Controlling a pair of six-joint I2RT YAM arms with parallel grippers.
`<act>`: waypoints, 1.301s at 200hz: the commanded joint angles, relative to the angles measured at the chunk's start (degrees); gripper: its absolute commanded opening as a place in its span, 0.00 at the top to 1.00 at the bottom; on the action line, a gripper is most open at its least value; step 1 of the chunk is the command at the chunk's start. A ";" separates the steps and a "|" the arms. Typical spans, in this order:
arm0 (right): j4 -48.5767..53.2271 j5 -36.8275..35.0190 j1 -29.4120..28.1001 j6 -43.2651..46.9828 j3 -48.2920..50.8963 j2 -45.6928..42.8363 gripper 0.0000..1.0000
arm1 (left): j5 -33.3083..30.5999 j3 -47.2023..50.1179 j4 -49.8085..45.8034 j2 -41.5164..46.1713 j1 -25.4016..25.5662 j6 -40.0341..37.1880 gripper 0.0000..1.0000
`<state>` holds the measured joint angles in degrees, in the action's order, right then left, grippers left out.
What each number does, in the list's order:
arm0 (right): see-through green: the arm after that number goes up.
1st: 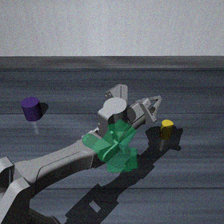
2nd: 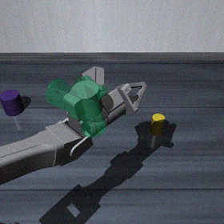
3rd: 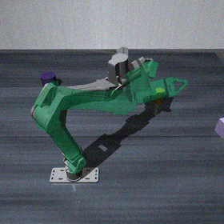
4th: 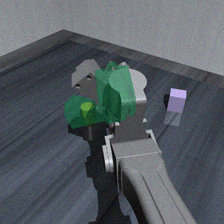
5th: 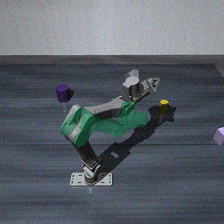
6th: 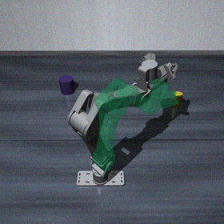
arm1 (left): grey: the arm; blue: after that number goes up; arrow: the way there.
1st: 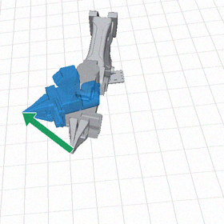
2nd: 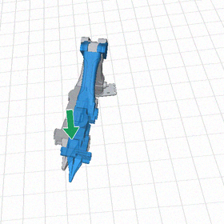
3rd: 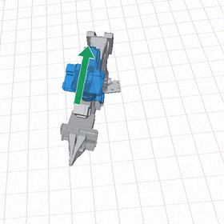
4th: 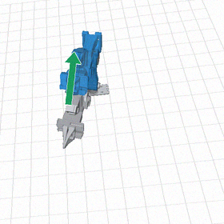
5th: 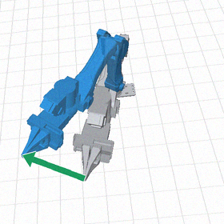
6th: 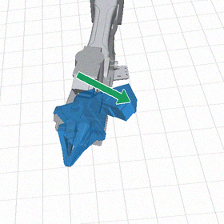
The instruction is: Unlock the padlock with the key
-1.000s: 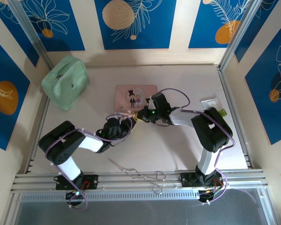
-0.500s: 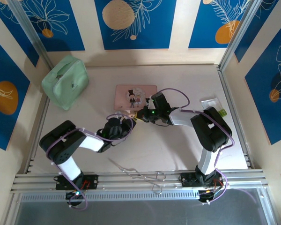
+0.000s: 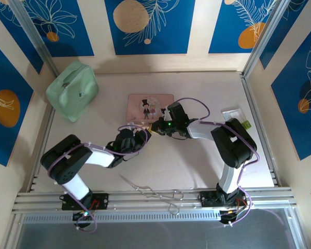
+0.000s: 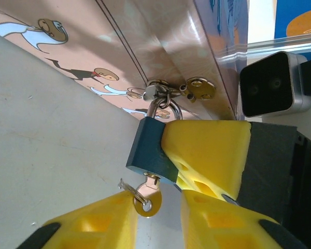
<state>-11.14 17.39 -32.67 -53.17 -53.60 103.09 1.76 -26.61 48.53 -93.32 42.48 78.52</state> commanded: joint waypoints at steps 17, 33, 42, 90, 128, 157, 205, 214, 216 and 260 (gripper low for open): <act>6.23 5.74 -0.73 -5.65 1.69 2.23 1.00 | -1.52 0.12 0.58 1.00 -0.38 -0.42 0.76; 6.30 5.73 -0.73 -5.63 1.75 2.08 1.00 | -1.62 -0.02 1.57 -0.11 -0.42 0.33 0.78; 6.34 5.73 -0.78 -5.64 1.75 1.97 1.00 | -1.84 0.07 2.29 -0.65 -0.42 0.63 0.78; 6.52 5.50 -0.90 -5.45 1.88 1.67 1.00 | -1.51 -1.31 2.28 -1.39 -0.75 0.41 0.84; 6.80 5.40 -1.22 -5.56 1.69 2.03 1.00 | -0.89 -2.60 0.07 -0.75 -0.82 -1.28 0.87; 7.42 5.03 -1.44 -5.37 1.57 1.85 1.00 | -0.44 -3.50 -1.61 -0.60 -0.92 -2.71 0.93; 12.88 2.60 -2.37 -3.92 -0.86 2.12 1.00 | -0.39 -6.51 -9.03 0.15 -0.85 -9.00 1.00; 14.48 1.84 -2.78 -3.69 -1.59 2.36 1.00 | -0.42 -7.69 -11.98 0.45 -0.75 -12.02 1.00; 14.72 1.77 -2.83 -3.61 -1.70 2.35 1.00 | -0.50 -8.03 -12.81 0.49 -0.69 -12.70 1.00; 20.60 0.30 -3.85 -4.07 -4.67 3.91 1.00 | -5.49 -13.03 -26.93 1.83 1.56 -27.04 1.00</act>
<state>-3.51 13.28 -33.04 -53.41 -57.84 103.72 0.25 -35.33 29.58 -92.79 42.54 63.18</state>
